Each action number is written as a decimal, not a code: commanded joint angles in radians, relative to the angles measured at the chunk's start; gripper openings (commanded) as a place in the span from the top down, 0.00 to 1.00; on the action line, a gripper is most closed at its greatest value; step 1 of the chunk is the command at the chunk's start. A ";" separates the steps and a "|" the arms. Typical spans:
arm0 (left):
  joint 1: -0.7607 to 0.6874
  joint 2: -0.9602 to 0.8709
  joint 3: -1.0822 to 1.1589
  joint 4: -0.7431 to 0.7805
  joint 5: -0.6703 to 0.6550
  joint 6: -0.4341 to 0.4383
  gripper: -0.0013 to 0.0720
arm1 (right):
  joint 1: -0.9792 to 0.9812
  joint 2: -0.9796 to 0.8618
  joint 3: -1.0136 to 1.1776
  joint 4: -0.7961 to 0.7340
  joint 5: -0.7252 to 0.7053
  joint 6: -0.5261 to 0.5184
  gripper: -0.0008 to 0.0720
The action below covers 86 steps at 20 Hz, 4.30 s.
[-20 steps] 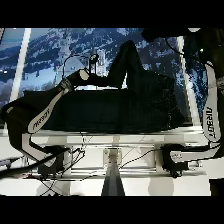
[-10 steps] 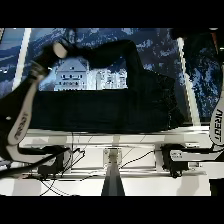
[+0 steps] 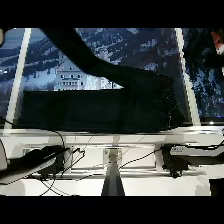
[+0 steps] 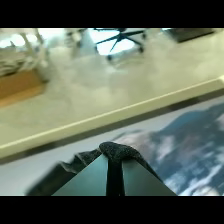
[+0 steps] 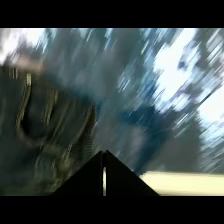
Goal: Fold the clothes and pants, and hang the long-sleeved shirts on hangers.
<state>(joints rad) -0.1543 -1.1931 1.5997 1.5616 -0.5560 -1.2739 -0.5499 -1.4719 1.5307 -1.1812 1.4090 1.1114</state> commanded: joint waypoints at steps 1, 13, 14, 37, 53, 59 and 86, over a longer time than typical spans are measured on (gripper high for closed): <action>0.057 0.027 0.004 0.098 -0.207 -0.001 0.95 | -0.131 0.000 -0.222 0.157 0.069 -0.064 0.96; 0.163 -0.155 0.003 0.083 -0.552 -0.021 0.94 | -0.065 -0.228 -0.469 0.316 -0.103 -0.060 0.20; 0.158 -0.164 0.003 0.083 -0.552 -0.021 0.94 | -0.054 -0.246 -0.469 0.365 -0.104 -0.072 0.12; 0.129 -0.118 0.007 0.404 -0.291 -0.177 0.94 | -0.098 -0.126 -0.297 0.418 -0.119 -0.235 0.96; 0.193 0.088 0.007 0.421 -0.382 -0.328 0.95 | -0.150 -0.108 -0.297 0.395 -0.092 -0.243 0.96; 0.194 0.194 -0.019 0.401 -0.559 -0.328 0.95 | -0.149 -0.108 -0.297 0.396 -0.092 -0.253 0.96; 0.437 -0.229 -0.818 0.442 0.789 -0.821 0.94 | -0.147 -0.108 -0.297 0.399 -0.304 -0.269 0.96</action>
<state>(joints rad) 0.2802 -1.3571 0.7830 2.0079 0.1516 -2.0945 -0.6983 -1.5803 1.2327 -0.7826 1.1492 0.8421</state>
